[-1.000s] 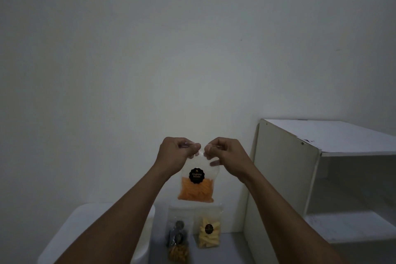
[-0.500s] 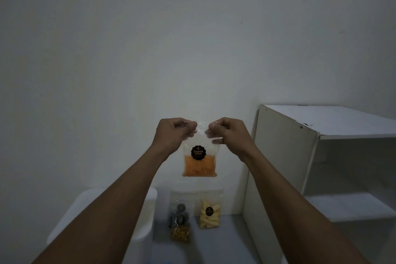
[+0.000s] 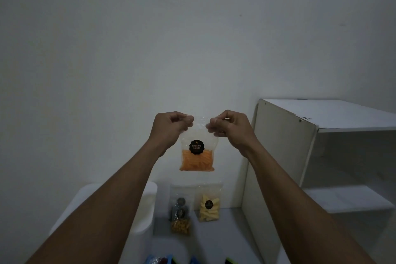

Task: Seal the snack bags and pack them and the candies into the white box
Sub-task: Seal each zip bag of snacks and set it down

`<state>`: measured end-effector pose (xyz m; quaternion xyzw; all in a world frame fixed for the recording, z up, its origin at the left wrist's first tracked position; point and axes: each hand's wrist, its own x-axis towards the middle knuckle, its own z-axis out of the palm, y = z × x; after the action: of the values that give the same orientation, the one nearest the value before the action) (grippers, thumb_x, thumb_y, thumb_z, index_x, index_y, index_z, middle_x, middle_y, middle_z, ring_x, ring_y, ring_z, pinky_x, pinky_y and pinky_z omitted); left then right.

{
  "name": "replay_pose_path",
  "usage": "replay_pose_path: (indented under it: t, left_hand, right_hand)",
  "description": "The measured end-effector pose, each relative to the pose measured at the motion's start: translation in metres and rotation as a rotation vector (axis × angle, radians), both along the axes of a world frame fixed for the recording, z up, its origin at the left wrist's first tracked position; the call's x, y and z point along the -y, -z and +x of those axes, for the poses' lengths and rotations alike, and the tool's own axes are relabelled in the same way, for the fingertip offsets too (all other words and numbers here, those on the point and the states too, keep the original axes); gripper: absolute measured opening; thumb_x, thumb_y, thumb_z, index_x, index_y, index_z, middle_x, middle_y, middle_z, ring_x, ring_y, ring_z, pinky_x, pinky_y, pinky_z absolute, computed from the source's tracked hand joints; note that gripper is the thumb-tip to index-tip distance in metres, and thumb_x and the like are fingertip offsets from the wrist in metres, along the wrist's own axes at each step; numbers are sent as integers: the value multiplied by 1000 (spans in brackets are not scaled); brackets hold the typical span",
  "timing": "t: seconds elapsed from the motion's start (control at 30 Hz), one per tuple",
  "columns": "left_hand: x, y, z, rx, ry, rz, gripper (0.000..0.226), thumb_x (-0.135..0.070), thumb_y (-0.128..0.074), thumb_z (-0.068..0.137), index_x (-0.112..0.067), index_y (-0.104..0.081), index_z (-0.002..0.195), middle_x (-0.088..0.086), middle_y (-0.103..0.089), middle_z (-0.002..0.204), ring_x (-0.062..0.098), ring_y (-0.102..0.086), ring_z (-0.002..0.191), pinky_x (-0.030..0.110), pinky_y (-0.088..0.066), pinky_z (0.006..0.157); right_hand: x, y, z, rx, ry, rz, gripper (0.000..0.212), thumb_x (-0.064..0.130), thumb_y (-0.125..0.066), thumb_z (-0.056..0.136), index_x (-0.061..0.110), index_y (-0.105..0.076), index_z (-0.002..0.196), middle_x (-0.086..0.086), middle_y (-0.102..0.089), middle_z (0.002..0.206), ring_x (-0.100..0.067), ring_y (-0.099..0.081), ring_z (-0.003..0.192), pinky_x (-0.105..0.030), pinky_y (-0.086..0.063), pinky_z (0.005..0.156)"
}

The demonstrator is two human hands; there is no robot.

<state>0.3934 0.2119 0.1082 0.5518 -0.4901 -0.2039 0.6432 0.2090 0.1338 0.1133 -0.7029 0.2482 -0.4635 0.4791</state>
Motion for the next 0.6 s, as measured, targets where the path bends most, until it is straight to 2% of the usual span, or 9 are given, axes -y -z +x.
replay_pose_path:
  t: [0.13, 0.27, 0.37, 0.53, 0.6]
  left_hand:
    - [-3, 3, 1, -136, 76, 4, 16, -19, -73, 87, -3, -73, 92, 9, -75, 87, 21, -69, 86, 36, -60, 83]
    - [-3, 6, 2, -10, -27, -31, 12, -14, -73, 87, -3, -73, 83, 7, -74, 79, 27, -72, 87, 37, -59, 86]
    - [-2, 7, -3, 61, -23, -27, 11, -18, -73, 87, -9, -74, 81, 5, -75, 78, 26, -71, 84, 38, -59, 85]
    - [-4, 11, -7, -56, 154, 45, 14, -17, -68, 91, -5, -72, 96, 9, -73, 93, 19, -67, 87, 37, -60, 85]
    - [-3, 13, -5, 1, 138, 45, 9, -14, -69, 90, -5, -73, 92, 9, -74, 89, 19, -68, 88, 34, -59, 84]
  right_hand:
    - [0, 0, -3, 22, 27, -11, 17, 8, -70, 89, -8, -65, 89, -16, -76, 86, -28, -75, 81, -38, -58, 76]
    - [-2, 3, -5, -57, -49, 26, 10, 13, -68, 92, 3, -67, 90, -13, -77, 91, -25, -74, 88, -38, -60, 77]
    - [-4, 4, 1, -175, -34, -69, 13, 15, -67, 91, 3, -71, 94, -9, -76, 90, -18, -72, 83, -35, -59, 73]
    - [-3, 3, 3, -198, 12, -140, 8, 7, -67, 88, 1, -72, 87, -7, -76, 84, -19, -71, 80, -32, -58, 73]
    - [-3, 7, 5, -204, -4, -123, 9, 8, -68, 89, 1, -73, 88, -8, -76, 84, -17, -71, 78, -30, -58, 71]
